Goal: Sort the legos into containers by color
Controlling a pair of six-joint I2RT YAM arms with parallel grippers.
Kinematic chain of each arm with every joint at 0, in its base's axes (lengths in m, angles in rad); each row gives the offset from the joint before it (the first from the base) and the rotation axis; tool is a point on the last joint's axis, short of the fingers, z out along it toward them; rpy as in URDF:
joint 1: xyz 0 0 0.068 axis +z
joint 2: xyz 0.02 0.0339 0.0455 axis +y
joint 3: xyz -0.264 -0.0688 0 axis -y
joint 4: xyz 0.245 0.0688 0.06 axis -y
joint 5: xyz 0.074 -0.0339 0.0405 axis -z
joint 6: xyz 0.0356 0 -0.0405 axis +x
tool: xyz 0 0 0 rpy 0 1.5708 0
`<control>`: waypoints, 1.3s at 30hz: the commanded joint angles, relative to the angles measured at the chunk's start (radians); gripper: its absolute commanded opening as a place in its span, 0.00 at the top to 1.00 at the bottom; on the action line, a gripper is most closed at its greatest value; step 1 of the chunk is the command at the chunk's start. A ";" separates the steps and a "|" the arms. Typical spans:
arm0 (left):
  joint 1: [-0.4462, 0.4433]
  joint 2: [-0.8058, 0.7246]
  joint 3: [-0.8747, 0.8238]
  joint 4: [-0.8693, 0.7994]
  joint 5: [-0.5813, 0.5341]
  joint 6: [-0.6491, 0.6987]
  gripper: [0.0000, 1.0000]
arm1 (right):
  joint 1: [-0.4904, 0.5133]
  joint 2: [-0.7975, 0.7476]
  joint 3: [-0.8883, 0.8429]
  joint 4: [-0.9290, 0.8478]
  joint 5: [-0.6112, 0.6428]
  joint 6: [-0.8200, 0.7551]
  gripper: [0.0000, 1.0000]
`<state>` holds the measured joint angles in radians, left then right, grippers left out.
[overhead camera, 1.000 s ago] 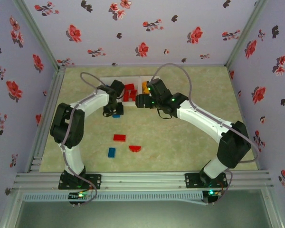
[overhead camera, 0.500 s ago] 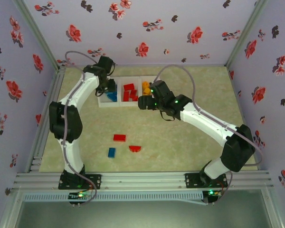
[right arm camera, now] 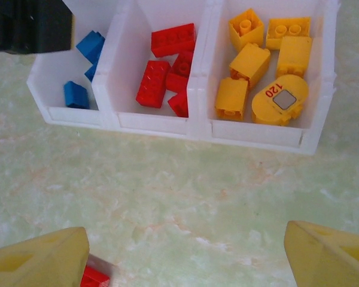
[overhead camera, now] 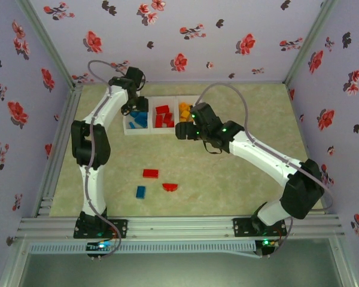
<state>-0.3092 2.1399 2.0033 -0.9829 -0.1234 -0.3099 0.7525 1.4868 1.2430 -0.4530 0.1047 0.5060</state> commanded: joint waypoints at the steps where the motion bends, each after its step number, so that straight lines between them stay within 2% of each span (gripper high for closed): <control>1: 0.006 -0.067 0.003 -0.046 -0.013 0.016 0.33 | 0.004 -0.014 -0.030 0.008 -0.017 0.014 0.15; 8: 0.005 -0.242 -0.151 -0.038 -0.012 -0.004 0.32 | 0.093 0.059 -0.035 -0.018 -0.033 0.044 0.14; 20: 0.003 -0.572 -0.527 0.061 0.015 -0.035 0.30 | 0.324 0.248 0.007 -0.232 -0.027 0.366 0.14; 27: 0.003 -0.642 -0.623 0.112 0.040 -0.017 0.30 | 0.408 0.304 0.081 -0.365 -0.017 0.447 0.14; 39: 0.005 -0.710 -0.717 0.139 0.063 -0.036 0.30 | 0.471 0.275 0.010 -0.373 -0.061 0.428 0.23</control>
<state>-0.3092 1.4639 1.3064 -0.8631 -0.0776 -0.3336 1.2163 1.7710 1.2663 -0.7891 0.0521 0.9279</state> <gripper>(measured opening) 0.701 0.772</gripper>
